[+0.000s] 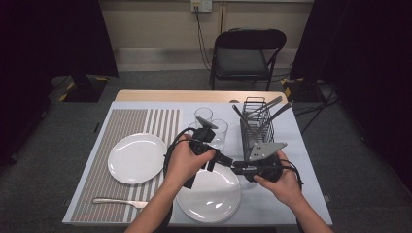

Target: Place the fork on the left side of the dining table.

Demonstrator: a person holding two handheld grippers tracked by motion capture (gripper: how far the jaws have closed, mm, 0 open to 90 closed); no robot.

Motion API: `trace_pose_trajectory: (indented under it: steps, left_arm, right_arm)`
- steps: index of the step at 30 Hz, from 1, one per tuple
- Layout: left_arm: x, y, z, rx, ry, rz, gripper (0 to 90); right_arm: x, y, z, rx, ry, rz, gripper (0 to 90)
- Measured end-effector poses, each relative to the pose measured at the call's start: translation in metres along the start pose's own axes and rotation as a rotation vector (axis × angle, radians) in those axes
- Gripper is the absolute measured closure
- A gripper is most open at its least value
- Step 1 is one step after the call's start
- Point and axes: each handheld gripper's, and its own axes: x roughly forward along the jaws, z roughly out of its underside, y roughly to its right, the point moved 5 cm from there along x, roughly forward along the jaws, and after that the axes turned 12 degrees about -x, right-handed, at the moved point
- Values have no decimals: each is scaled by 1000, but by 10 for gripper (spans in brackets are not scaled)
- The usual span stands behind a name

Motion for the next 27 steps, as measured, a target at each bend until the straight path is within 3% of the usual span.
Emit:
trace_pose_trajectory:
  steps: [2,3,11,18,27]
  left_arm:
    - [0,-1,0,3,5,5,789]
    - [0,0,-1,-14,14,5,787]
    - [0,-4,-1,0,8,-9,789]
    - [0,-6,-2,-23,15,-8,803]
    - [1,-12,-3,-31,19,-30,804]
  right_arm:
    - [-1,1,2,3,-11,-2,738]
    - [-1,0,3,3,-13,-13,735]
    - [3,0,11,8,-36,-27,728]
    - [8,3,15,4,-47,-42,729]
    - [18,6,15,-29,-61,-52,756]
